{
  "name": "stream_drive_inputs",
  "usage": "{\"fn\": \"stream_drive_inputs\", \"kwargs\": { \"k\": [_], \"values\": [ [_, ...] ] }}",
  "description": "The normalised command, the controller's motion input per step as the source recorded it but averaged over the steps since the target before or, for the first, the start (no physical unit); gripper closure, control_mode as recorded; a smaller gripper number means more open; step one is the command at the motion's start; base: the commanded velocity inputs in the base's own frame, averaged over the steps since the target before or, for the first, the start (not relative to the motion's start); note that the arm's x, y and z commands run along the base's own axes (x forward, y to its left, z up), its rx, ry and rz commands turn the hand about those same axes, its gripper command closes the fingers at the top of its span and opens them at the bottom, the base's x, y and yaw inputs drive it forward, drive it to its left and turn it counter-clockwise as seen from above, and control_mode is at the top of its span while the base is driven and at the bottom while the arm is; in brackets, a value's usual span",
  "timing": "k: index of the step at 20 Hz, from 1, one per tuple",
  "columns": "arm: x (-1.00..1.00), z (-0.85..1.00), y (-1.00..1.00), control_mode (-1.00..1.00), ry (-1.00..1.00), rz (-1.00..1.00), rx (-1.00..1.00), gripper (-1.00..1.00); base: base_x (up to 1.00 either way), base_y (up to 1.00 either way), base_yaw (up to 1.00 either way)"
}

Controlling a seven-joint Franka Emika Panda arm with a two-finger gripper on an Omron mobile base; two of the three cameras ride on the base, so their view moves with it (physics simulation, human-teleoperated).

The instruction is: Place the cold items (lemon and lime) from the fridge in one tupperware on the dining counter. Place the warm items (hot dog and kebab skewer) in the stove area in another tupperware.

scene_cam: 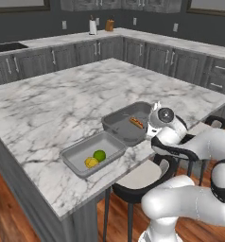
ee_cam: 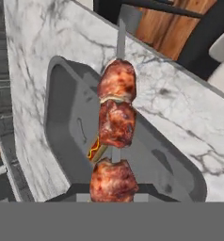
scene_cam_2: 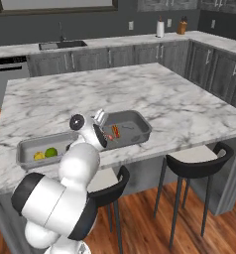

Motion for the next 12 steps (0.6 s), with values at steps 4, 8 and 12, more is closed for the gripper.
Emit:
{"fn": "stream_drive_inputs", "kwargs": {
  "k": [4,8,12],
  "values": [
    [0.40,0.25,-0.21,-1.00,0.04,0.47,-0.53,1.00,0.00,0.00,0.00],
    [0.48,0.44,-0.29,-1.00,0.05,0.46,-0.46,1.00,0.00,0.00,0.00],
    [0.62,0.60,-0.36,-1.00,0.03,0.48,-0.40,1.00,0.00,0.00,0.00]
  ]
}}
